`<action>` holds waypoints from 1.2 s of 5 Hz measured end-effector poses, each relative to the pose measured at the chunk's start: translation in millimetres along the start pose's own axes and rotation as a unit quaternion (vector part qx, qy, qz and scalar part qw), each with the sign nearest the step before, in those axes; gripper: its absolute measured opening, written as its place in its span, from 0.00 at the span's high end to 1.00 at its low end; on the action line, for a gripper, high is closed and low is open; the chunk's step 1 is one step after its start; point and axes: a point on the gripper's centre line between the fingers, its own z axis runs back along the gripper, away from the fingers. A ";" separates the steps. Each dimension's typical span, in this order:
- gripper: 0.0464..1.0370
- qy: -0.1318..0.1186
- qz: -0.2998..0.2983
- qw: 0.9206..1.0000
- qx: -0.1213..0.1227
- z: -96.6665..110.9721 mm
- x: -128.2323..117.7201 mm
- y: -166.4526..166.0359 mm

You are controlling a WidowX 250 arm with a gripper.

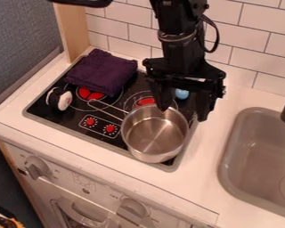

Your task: Move blue brush on left side of the burner

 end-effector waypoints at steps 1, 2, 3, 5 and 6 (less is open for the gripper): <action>0.04 0.012 0.003 1.000 0.001 -7.3 -0.7 1.2; 0.04 0.009 0.025 1.000 0.010 -16.5 32.3 15.8; 0.04 0.011 0.039 0.999 0.028 -26.5 64.1 31.6; 0.04 0.057 0.059 0.992 0.094 -63.2 103.3 59.4; 0.04 0.089 0.064 0.988 0.110 -80.2 103.2 66.9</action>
